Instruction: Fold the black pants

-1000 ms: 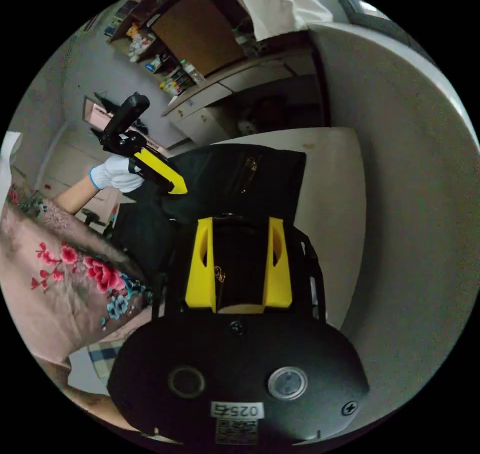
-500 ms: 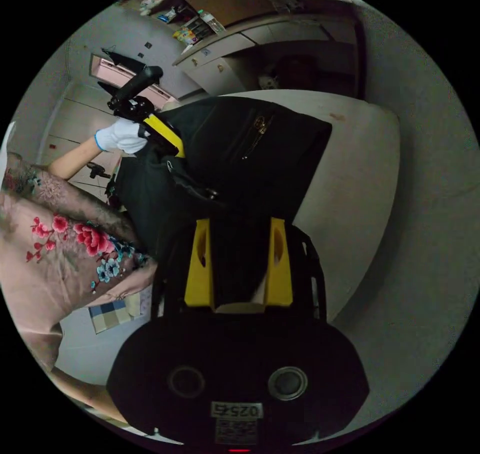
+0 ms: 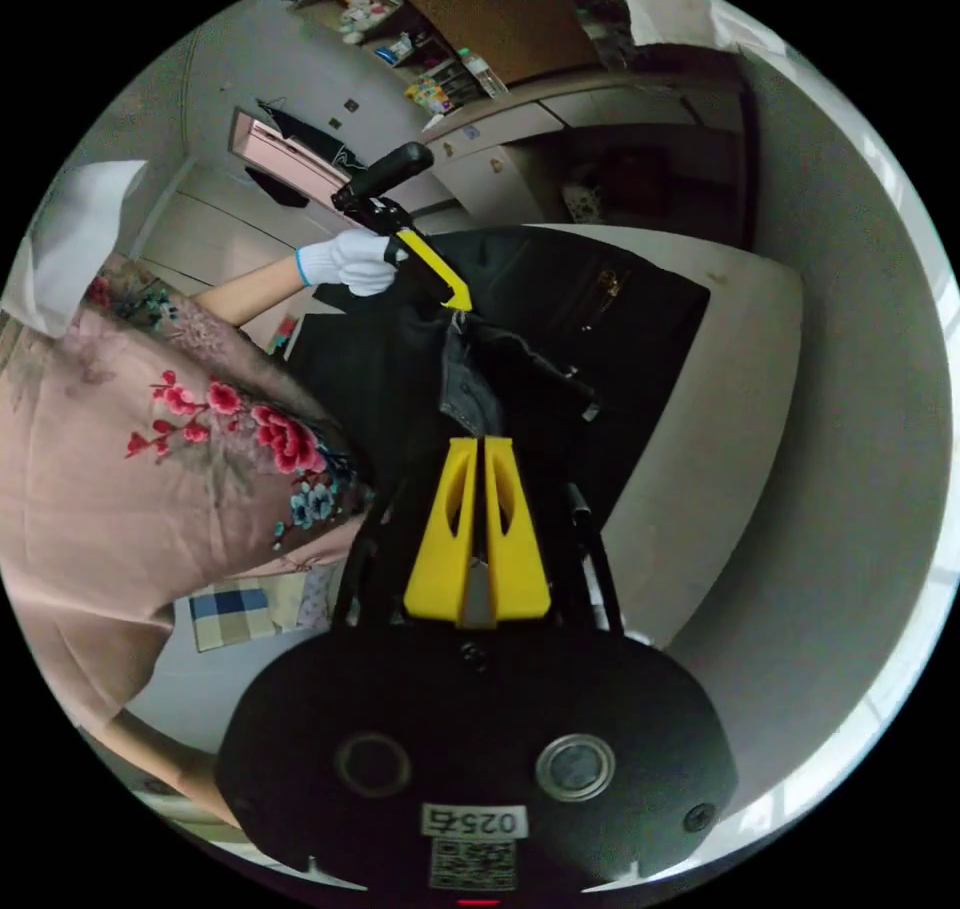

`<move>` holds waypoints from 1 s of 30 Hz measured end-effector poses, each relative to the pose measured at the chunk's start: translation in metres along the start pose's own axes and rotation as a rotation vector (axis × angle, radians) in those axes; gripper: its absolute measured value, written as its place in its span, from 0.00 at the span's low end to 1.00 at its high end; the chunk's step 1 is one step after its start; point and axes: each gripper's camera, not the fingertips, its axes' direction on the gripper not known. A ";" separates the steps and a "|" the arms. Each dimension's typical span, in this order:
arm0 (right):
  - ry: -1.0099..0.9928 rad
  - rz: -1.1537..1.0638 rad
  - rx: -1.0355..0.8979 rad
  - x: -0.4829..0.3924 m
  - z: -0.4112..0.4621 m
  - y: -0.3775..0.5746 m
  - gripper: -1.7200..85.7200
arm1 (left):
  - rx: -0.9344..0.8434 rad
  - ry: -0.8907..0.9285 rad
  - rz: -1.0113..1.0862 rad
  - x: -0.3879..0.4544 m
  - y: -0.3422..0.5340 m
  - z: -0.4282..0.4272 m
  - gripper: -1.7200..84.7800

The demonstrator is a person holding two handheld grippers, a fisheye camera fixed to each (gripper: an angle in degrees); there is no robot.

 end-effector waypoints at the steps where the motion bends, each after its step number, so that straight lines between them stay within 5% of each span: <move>1: 0.012 -0.001 0.011 -0.013 -0.005 0.000 0.01 | 0.029 0.037 0.058 0.013 -0.002 -0.007 0.01; 6: 0.137 -0.011 -0.001 -0.056 -0.012 -0.011 0.01 | -0.039 0.068 0.144 0.039 -0.032 0.014 0.01; 9: 0.195 0.020 -0.014 -0.056 -0.010 -0.023 0.01 | -0.253 0.130 0.158 0.043 -0.057 0.068 0.01; 11: 0.205 0.150 -0.035 -0.032 -0.002 -0.034 0.01 | -0.433 0.080 0.143 0.046 -0.067 0.109 0.01; 14: 0.234 0.324 -0.087 0.015 0.024 -0.039 0.01 | -0.468 0.088 0.178 0.055 -0.067 0.113 0.01; 20: 0.044 0.556 -0.009 0.077 0.059 -0.027 0.02 | -0.181 -0.022 0.067 0.060 -0.026 0.062 0.01; 25: 0.114 0.637 0.173 0.067 0.047 -0.002 0.04 | 0.161 -0.115 -0.130 0.053 0.048 0.005 0.01; 30: 0.024 0.599 0.254 0.045 0.042 0.020 0.19 | 0.251 -0.331 -0.212 0.045 0.091 -0.018 0.03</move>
